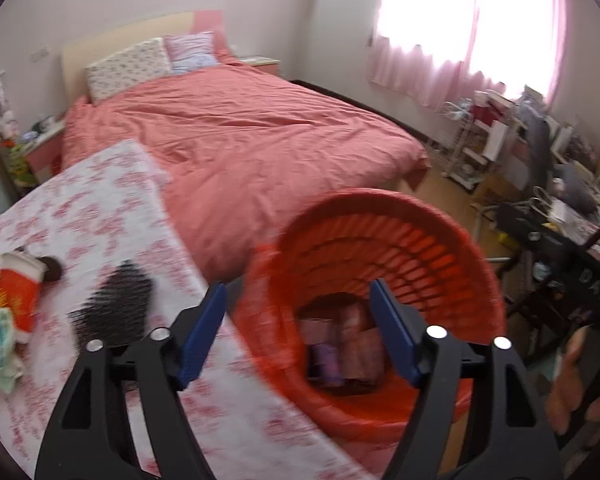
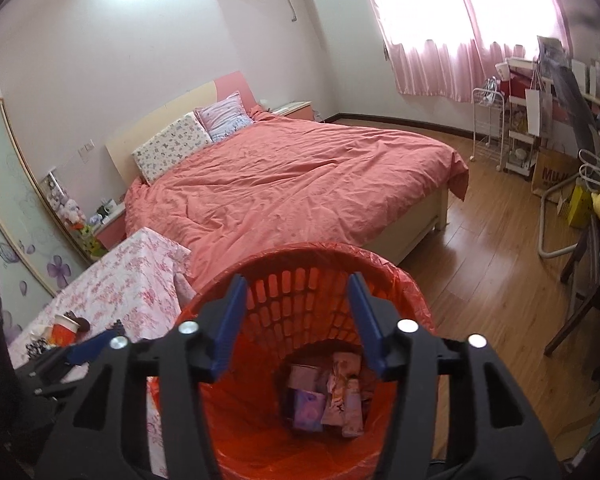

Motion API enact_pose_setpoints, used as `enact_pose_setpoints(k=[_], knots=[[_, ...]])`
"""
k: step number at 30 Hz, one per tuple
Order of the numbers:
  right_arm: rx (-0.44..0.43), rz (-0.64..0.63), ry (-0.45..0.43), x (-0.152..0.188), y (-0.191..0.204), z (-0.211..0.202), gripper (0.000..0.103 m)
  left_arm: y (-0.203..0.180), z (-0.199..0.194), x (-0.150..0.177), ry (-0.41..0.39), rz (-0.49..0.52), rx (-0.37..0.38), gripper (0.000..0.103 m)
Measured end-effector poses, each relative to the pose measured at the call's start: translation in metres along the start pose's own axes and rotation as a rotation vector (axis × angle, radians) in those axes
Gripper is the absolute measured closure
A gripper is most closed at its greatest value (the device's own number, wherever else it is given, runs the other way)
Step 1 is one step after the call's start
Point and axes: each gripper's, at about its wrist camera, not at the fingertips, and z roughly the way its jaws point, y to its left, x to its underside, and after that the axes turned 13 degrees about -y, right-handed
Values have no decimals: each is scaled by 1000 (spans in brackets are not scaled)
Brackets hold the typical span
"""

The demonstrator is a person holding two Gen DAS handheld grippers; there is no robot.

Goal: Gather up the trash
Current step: 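Move both open tools back over the bed toward the black mesh pad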

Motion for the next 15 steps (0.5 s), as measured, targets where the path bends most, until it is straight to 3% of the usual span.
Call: enact_pose_setpoints(k=[8, 15], knots=[[-7, -102, 15, 16, 37, -7, 39, 51, -28, 13, -7, -34, -122, 19], [-75, -165, 71, 39, 85, -2, 36, 107, -61, 24, -32, -85, -238, 18]])
